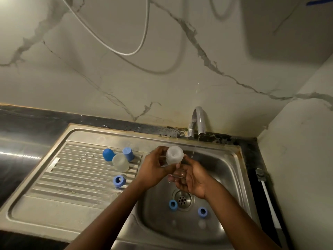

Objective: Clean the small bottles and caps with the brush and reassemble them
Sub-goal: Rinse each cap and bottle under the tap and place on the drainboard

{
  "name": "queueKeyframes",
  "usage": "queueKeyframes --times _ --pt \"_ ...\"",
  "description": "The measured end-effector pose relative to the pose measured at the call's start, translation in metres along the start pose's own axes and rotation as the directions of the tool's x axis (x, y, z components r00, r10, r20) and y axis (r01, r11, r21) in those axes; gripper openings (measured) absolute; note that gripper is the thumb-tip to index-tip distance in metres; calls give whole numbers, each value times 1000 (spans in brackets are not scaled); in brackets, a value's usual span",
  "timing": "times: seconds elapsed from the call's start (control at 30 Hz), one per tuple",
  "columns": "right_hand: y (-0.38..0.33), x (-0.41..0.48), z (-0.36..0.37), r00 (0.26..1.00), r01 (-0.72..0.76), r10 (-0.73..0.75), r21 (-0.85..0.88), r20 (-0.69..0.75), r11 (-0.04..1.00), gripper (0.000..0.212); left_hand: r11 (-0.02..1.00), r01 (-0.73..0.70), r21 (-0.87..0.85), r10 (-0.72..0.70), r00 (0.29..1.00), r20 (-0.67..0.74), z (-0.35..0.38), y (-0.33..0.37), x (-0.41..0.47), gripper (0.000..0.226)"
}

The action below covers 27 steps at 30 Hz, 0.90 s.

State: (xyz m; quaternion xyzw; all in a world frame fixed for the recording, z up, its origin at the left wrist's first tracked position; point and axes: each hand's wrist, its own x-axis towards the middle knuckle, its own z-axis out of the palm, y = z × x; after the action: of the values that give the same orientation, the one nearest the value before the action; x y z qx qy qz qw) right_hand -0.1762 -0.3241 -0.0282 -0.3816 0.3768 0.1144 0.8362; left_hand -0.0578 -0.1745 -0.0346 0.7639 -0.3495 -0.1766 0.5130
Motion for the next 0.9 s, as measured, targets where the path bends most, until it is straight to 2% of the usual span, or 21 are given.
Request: queueKeyframes --times 0.1,0.3,0.43,0.53,0.77,0.9 --pt "6 -3 10 998 30 -36 -135 -44 990 61 999 38 -7 -38 998 -43 -16 -1 -8 56" --pt "15 -3 36 996 66 -80 -323 -29 944 51 992 87 -92 -98 988 -120 -65 -6 -30 57" --pt "17 -4 60 993 115 -119 -362 12 925 46 983 104 -153 -127 980 -150 -101 -13 -43 62" --pt "21 -4 84 990 139 -138 -402 32 905 42 975 110 -196 -149 969 -199 -129 -20 -52 56" --pt "32 7 122 989 145 -142 -438 40 887 39 977 133 -166 -180 935 -305 -184 -47 -67 51" --pt "41 10 135 986 162 -165 -426 29 890 36 968 194 -159 -235 921 -312 -203 -74 -71 51"
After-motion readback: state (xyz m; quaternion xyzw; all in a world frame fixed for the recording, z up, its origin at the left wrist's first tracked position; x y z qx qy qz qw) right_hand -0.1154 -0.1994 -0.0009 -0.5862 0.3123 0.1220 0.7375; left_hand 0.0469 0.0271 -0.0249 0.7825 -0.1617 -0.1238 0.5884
